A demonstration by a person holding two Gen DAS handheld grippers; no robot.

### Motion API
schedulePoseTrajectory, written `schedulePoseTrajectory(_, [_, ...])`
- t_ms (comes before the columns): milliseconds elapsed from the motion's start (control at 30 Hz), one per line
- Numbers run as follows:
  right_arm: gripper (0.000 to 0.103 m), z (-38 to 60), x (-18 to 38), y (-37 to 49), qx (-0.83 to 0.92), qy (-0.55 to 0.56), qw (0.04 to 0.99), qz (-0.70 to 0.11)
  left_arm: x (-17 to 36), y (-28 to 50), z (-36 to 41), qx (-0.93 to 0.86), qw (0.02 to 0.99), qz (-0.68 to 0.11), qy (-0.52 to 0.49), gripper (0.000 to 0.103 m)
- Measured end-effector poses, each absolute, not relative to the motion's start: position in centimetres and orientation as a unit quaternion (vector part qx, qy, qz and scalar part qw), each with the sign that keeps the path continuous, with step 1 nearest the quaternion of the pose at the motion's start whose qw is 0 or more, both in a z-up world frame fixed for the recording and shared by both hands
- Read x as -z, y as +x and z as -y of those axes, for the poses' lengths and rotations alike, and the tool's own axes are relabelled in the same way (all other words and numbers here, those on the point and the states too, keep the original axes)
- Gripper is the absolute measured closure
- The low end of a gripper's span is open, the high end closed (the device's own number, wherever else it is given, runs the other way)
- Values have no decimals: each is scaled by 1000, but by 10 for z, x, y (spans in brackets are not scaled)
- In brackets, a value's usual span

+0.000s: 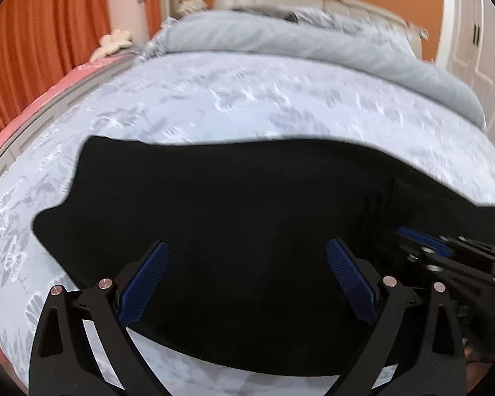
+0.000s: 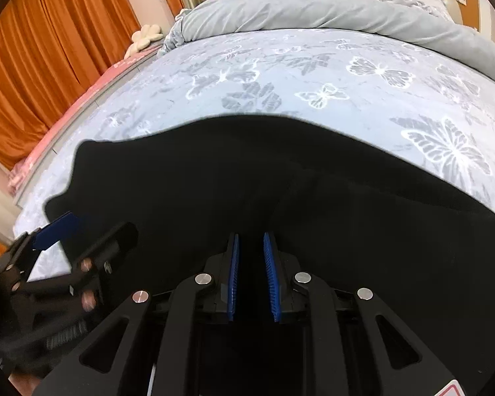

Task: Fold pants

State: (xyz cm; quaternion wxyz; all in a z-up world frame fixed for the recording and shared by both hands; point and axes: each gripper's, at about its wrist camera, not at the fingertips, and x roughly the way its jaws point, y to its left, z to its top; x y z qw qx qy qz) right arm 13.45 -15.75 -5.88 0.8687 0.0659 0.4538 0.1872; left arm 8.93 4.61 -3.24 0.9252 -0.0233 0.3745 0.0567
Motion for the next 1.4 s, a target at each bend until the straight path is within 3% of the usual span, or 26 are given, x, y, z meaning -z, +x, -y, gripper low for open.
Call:
schedulePoseTrajectory(100, [78, 193, 31, 109, -170, 88, 889, -417, 23, 84, -76, -91, 930, -351, -59, 5])
schedulePoseTrajectory(167, [51, 233, 19, 86, -112, 81, 910, -391, 25, 86, -98, -109, 922, -358, -96, 5])
schedulePoseTrajectory(233, [40, 283, 20, 62, -21, 79, 923, -375, 29, 89, -104, -105, 915, -370, -118, 5])
schedulePoseTrajectory(533, [39, 394, 45, 28, 71, 204, 898, -384, 42, 96, -18, 125, 890, -420, -126, 5])
schedulePoseTrajectory(733, [35, 410, 54, 14, 55, 246, 886, -390, 70, 107, 31, 106, 895, -429, -62, 6])
schedulePoseTrajectory(767, [35, 412, 57, 11, 46, 263, 882, -388, 69, 103, 38, 104, 900, -421, -42, 22])
schedulePoseTrajectory(800, [35, 415, 60, 11, 37, 280, 878, -386, 67, 99, 40, 116, 902, -413, -39, 55])
schedulePoseTrajectory(833, [35, 415, 64, 10, 26, 298, 873, -386, 64, 97, 41, 125, 903, -409, -41, 66])
schedulePoseTrajectory(867, [35, 412, 65, 11, 20, 306, 870, -386, 59, 96, 38, 133, 903, -404, -52, 88])
schedulePoseTrajectory(900, [35, 407, 62, 12, 17, 307, 872, -381, 55, 96, 33, 145, 903, -399, -66, 88])
schedulePoseTrajectory(1033, [35, 386, 37, 7, 8, 264, 907, -328, 41, 92, 12, 135, 911, -378, -89, 88])
schedulePoseTrajectory(1167, [34, 362, 40, 23, 10, 224, 909, -352, 57, 100, -4, 115, 900, -404, -121, 87])
schedulePoseTrajectory(1233, [34, 350, 40, 31, -7, 222, 907, -357, 59, 102, -8, 111, 896, -409, -131, 77])
schedulePoseTrajectory(1300, [34, 334, 38, 35, -25, 209, 911, -354, 60, 98, -14, 91, 896, -412, -140, 42])
schedulePoseTrajectory(1400, [34, 302, 37, 44, -53, 160, 920, -354, 43, 79, -33, 73, 907, -377, -173, 22])
